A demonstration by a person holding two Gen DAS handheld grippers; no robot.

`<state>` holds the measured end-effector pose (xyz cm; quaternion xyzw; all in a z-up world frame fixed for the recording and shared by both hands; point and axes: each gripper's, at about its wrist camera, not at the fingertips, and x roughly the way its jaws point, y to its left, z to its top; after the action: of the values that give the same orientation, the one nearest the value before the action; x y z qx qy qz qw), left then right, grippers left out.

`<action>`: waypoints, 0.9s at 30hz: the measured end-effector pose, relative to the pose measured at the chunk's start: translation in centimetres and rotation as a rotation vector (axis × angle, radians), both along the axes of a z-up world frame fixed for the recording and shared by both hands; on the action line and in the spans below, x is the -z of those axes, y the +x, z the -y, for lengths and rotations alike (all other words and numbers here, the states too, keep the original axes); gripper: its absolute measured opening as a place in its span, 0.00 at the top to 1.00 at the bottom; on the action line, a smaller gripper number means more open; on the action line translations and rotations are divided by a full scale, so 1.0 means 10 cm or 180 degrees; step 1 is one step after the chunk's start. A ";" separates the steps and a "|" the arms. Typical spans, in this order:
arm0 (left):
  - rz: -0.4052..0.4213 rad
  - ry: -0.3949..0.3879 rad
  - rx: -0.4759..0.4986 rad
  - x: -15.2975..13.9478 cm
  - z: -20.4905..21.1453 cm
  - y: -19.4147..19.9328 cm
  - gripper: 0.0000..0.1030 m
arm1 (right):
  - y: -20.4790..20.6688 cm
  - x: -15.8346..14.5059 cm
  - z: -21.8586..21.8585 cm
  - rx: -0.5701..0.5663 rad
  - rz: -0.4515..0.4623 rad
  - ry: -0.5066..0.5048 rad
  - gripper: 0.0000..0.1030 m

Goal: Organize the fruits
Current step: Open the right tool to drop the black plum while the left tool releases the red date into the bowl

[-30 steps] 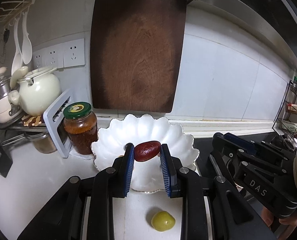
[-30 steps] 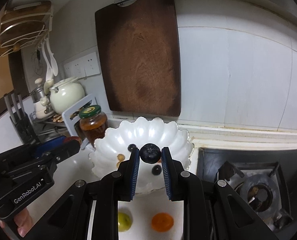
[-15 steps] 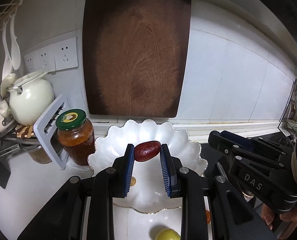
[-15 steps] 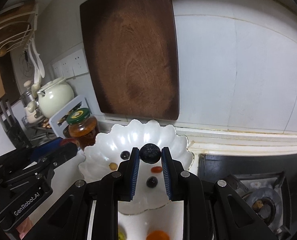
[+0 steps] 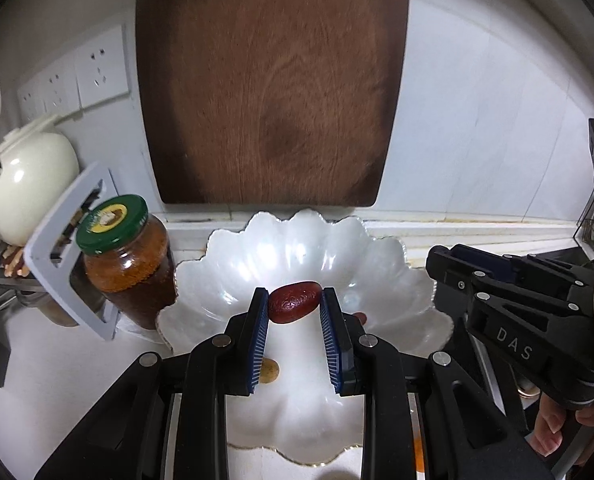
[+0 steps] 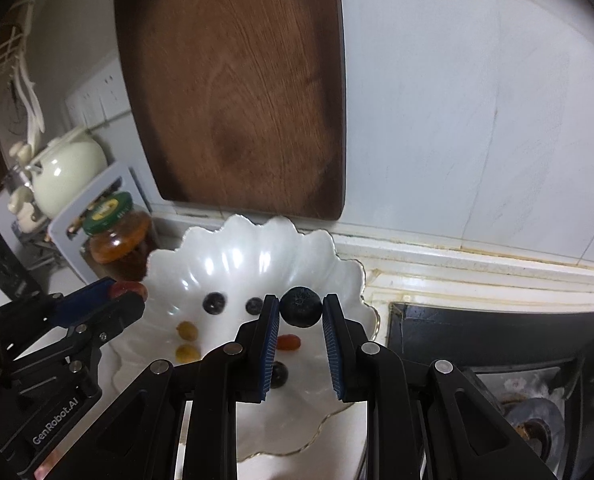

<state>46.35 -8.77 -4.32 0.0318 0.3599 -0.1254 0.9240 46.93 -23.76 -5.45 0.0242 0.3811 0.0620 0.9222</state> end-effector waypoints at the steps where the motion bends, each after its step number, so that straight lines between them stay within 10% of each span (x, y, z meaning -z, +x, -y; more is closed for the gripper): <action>1: -0.0035 0.0005 0.0004 0.03 0.01 0.04 0.74 | 0.03 0.02 0.01 0.0000 -0.0020 -0.0010 0.77; 27: -0.0878 0.0275 0.0050 0.59 0.21 0.70 0.66 | 0.52 0.62 -0.03 -0.0046 -0.0656 -0.0232 0.75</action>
<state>53.34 -10.87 -10.21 0.0569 0.4883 -0.1201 0.8625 52.08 -23.48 -11.68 -0.0058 0.4760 0.0519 0.8779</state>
